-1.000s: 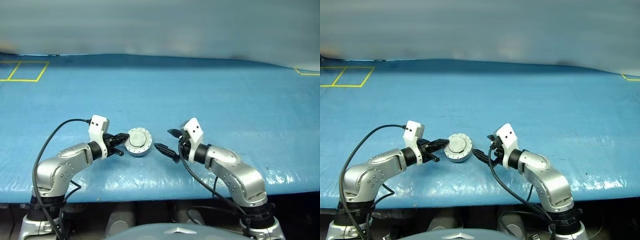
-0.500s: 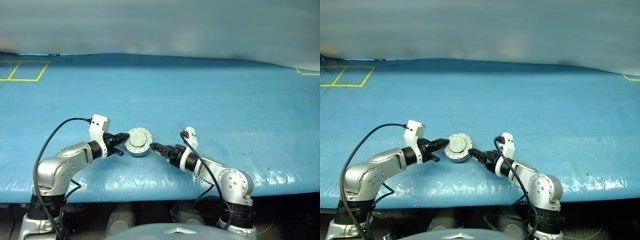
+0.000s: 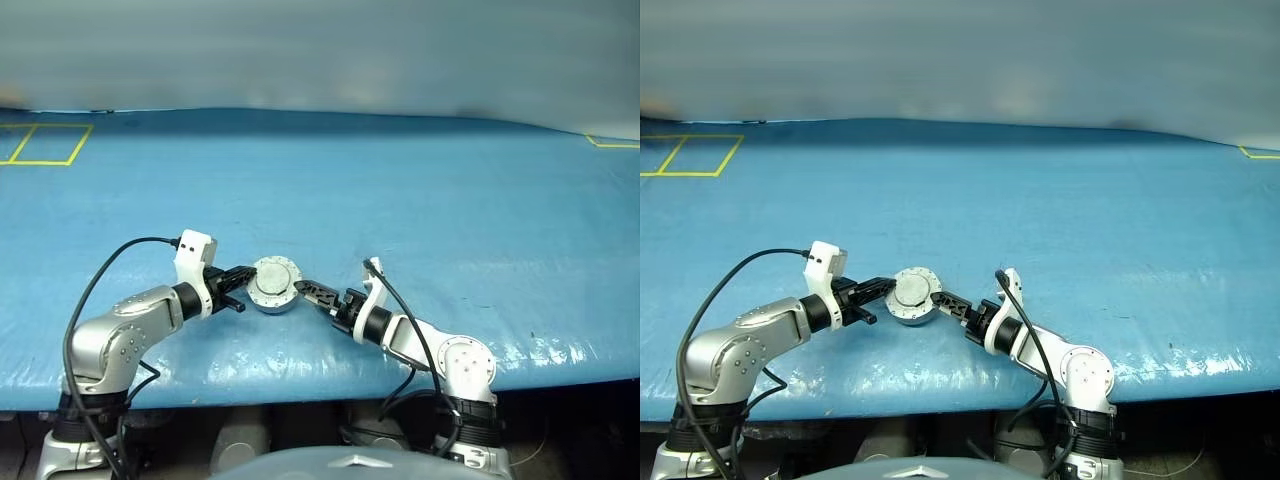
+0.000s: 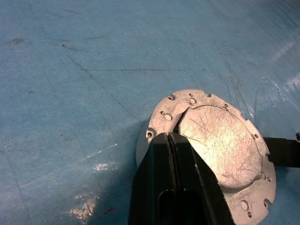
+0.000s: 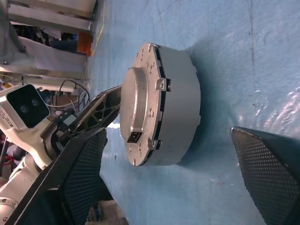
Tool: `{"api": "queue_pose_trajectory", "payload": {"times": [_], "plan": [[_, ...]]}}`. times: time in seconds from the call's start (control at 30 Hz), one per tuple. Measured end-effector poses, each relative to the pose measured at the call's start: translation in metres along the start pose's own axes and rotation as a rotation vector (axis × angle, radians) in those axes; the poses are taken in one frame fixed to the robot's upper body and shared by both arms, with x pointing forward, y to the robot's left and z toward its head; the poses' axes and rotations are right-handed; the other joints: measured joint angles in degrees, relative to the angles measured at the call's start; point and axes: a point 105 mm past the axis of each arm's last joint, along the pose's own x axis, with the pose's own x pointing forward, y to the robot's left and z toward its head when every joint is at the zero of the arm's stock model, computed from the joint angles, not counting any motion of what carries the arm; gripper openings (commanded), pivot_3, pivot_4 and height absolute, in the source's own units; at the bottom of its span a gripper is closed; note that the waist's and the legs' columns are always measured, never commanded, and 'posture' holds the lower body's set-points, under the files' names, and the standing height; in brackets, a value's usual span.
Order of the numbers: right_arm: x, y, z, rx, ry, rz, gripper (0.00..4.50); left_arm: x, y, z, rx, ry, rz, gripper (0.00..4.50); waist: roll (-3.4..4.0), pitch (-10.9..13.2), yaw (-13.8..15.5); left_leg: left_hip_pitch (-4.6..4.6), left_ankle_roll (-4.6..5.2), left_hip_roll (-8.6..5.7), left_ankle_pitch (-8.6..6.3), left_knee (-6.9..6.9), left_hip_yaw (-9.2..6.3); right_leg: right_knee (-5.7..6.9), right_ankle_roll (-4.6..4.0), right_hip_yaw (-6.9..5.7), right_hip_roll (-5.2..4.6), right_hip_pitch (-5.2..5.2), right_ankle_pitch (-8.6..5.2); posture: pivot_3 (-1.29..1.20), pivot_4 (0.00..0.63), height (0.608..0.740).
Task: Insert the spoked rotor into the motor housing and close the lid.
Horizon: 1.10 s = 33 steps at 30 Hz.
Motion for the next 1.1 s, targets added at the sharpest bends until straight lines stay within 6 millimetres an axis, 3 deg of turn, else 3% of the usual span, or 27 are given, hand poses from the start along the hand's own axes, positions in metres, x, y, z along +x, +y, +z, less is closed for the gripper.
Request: {"api": "queue_pose_trajectory", "payload": {"times": [0.3, 0.4, 0.57, 0.7, 0.93, 1.03, 1.1], "plan": [[0.016, 0.004, -0.006, 0.114, 0.017, 0.047, 4.47, -0.001, -0.001, -0.001, 0.001, -0.002, 0.000, 0.00, 0.00, 0.0, -0.2, -0.02, 0.00, 0.01, 0.00, -0.03, -0.01, -0.02, -0.01, 0.00, -0.03, -0.01, 0.00, 0.00, 0.150, 0.740], [0.018, 0.003, -0.006, 0.150, 0.014, 0.051, 3.86, -0.001, -0.001, -0.001, 0.000, -0.004, 0.001, 0.00, 0.01, 0.0, -0.2, -0.02, 0.00, 0.01, 0.00, -0.04, -0.01, -0.04, -0.02, 0.01, -0.04, -0.02, 0.00, 0.00, 0.150, 0.740], [0.020, -0.001, -0.009, 0.198, 0.014, 0.042, 2.16, -0.001, -0.001, -0.001, -0.001, -0.006, 0.001, 0.00, 0.05, 0.0, -0.2, -0.13, 0.01, 0.00, 0.00, -0.06, -0.01, -0.06, -0.23, 0.00, -0.08, -0.07, 0.13, 0.00, 0.150, 0.740], [0.020, 0.003, -0.010, 0.217, 0.010, 0.063, 1.15, -0.002, 0.003, -0.002, 0.000, -0.004, 0.030, 0.00, 0.05, 0.0, -0.3, -0.13, 0.01, 0.00, 0.00, -0.07, -0.03, -0.07, -0.22, -0.01, -0.04, -0.06, 0.13, 0.00, 0.150, 0.740], [0.019, 0.003, -0.013, 0.237, 0.016, 0.061, 1.15, -0.002, 0.003, -0.002, 0.001, -0.009, 0.029, 0.00, 0.07, 0.1, -0.4, -0.14, 0.02, 0.00, -0.01, -0.11, -0.02, -0.11, -0.16, 0.00, -0.05, -0.07, 0.09, 0.00, 0.150, 0.740], [0.019, 0.004, -0.013, 0.234, 0.017, 0.060, 1.15, -0.004, 0.005, 0.000, -0.005, -0.022, 0.034, 0.58, 0.08, 0.1, -0.4, -0.17, 0.02, 0.01, -0.01, -0.12, -0.02, -0.12, -0.17, -0.01, -0.05, -0.10, 0.09, 0.00, 0.150, 0.740], [0.019, 0.004, -0.013, 0.233, 0.016, 0.059, 1.15, -0.005, 0.009, 0.000, -0.028, -0.036, 0.051, 1.25, 0.07, 0.1, -0.4, -0.24, 0.02, 0.01, -0.01, -0.11, -0.03, -0.12, -0.16, -0.02, -0.05, -0.14, 0.09, 0.00, 0.150, 0.740]]}}
